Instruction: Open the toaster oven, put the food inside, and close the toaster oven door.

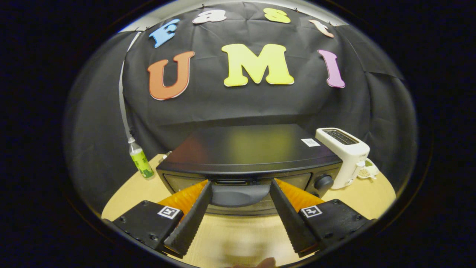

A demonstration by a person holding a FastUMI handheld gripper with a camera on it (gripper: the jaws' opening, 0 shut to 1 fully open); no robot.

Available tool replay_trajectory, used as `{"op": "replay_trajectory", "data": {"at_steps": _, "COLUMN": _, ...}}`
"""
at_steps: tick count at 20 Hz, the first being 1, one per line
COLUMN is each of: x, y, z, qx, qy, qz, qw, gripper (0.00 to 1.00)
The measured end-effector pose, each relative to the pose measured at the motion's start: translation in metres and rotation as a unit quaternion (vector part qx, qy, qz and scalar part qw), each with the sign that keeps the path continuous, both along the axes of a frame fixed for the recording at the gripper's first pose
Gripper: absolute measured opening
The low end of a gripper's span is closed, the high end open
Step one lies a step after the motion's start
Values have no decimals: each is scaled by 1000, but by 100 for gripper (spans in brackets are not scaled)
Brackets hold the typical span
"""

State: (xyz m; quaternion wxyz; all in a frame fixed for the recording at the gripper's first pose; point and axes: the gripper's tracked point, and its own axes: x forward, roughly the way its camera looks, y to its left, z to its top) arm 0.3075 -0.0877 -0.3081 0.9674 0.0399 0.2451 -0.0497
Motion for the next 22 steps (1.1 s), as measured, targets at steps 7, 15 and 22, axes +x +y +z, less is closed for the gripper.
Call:
{"op": "replay_trajectory", "data": {"at_steps": 7, "x": -20, "y": 8, "z": 89, "qx": -16, "qy": -75, "qz": 5, "qw": 997, "gripper": 100}}
{"op": "replay_trajectory", "data": {"at_steps": 15, "x": -136, "y": 23, "z": 255, "qx": -37, "qy": -180, "qz": -17, "qw": 983, "gripper": 100}}
{"op": "replay_trajectory", "data": {"at_steps": 22, "x": -237, "y": 48, "z": 280, "qx": -36, "qy": -192, "qz": -5, "qw": 981, "gripper": 100}}
